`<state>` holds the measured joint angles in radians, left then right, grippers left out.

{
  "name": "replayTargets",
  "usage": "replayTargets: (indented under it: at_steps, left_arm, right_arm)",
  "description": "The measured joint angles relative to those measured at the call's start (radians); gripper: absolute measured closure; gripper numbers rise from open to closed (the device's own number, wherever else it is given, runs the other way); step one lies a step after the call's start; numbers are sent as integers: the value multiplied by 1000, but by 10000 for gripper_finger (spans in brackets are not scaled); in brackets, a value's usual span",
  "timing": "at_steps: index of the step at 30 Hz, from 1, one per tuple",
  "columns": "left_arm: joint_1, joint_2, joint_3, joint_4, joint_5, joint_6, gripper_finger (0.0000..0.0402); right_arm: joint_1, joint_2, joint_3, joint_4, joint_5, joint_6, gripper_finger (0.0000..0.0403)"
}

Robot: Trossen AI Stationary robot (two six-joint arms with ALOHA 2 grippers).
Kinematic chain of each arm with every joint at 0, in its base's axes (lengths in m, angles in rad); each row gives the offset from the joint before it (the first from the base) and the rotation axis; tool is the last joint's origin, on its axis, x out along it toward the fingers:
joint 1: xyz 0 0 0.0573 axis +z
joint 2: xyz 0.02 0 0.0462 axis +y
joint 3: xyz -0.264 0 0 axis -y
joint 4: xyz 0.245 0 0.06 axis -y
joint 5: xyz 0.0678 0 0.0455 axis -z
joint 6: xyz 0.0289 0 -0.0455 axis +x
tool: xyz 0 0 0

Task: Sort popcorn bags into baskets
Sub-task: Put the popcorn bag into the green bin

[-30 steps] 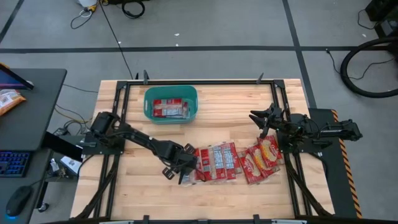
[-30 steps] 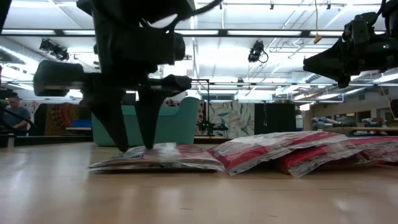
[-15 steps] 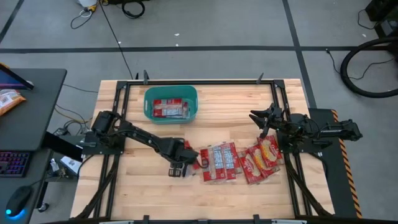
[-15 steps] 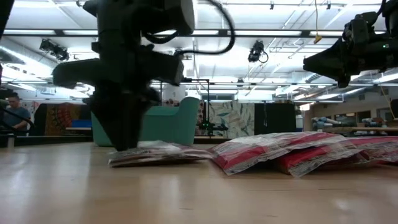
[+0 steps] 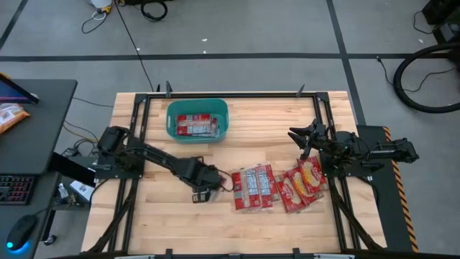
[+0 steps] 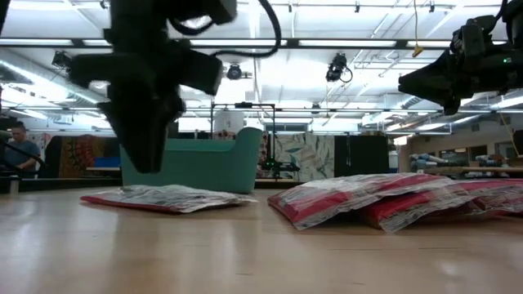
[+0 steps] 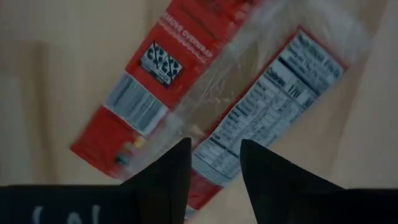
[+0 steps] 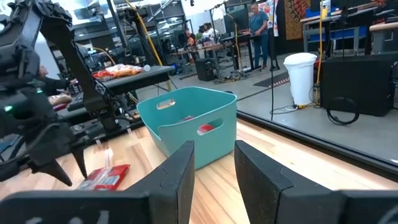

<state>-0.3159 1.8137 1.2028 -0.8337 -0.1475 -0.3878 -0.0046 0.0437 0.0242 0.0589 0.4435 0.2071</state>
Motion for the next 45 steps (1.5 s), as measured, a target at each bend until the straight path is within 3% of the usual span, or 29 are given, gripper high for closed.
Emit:
replayTargets:
  at_steps: [4, 8, 14, 18, 27, 45]
  left_arm:
    - [-96, 14, 0, 19, -149, 88, 250]
    - [-168, 42, 0, 26, -236, 120, 218]
    - [-203, 68, 1, 8, -251, 147, 154]
    - [-205, 91, -1, -8, -260, 149, 143]
    - [-190, 132, 0, -31, -308, 202, 179]
    - [-168, 180, 1, -77, -351, 201, 309]
  right_arm:
    - [0, 0, 0, 0, 0, 0, 284]
    - [0, 0, 0, 1, 0, 0, 283]
    - [0, 0, 0, 1, 0, 0, 284]
    - [0, 0, 0, 2, 0, 0, 284]
    - [0, 4, 0, 19, 0, 0, 284]
    - [0, 4, 0, 22, 0, 0, 284]
